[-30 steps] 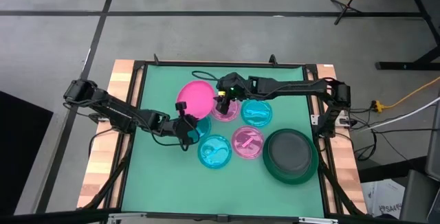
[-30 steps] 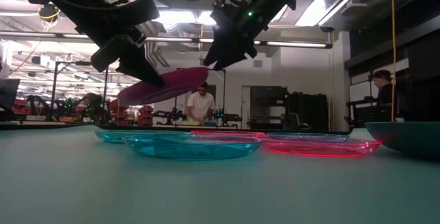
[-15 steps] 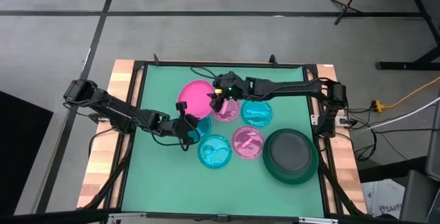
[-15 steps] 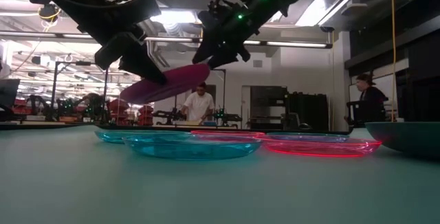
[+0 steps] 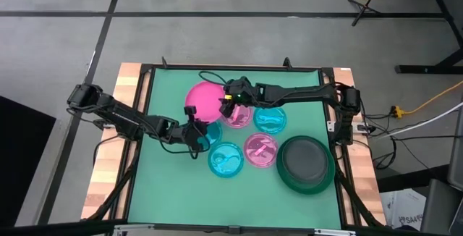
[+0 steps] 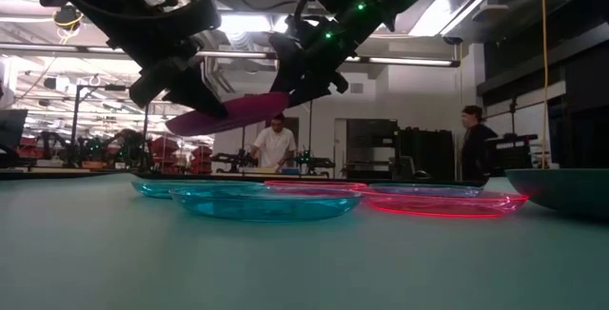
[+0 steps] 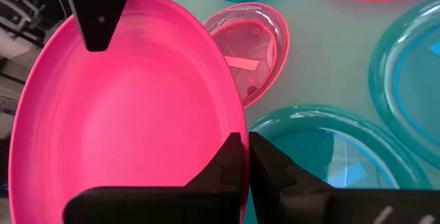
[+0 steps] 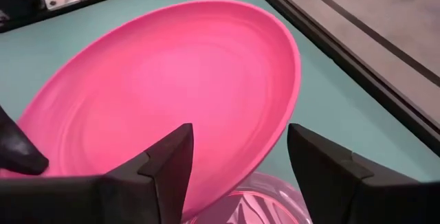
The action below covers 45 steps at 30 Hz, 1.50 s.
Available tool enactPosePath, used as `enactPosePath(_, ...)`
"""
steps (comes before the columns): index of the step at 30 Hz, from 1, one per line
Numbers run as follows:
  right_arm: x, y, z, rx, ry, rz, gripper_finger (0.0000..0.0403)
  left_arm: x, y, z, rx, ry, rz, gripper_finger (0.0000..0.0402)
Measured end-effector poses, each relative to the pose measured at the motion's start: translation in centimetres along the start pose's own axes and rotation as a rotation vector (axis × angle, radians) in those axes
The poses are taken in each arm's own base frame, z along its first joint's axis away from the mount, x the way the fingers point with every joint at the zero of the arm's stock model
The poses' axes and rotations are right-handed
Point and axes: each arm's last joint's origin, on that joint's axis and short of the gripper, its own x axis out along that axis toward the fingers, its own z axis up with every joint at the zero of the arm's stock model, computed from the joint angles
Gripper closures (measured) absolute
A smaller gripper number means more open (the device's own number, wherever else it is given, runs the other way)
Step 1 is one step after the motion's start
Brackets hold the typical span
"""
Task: Stack plastic plates
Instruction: Stack the pink plate on top of the black plate
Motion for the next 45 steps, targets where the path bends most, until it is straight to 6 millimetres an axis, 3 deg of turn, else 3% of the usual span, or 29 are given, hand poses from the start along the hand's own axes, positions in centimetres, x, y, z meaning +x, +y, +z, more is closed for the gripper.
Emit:
enactPosePath(20,0.0,-0.01,-0.04,0.05,0.004,-0.001,0.0184,-0.03,0.39,-0.15,0.262,0.031,0.133,0.0395)
enactPosePath(31,0.01,-0.02,0.08,0.06,-0.009,-0.002,0.0294,-0.03,0.38,-0.11,0.29,0.03,0.133,0.0394)
enactPosePath(45,0.01,0.04,0.71,0.073,-0.078,-0.004,0.0362,-0.04,0.38,-0.06,0.287,0.027,0.135,0.0393)
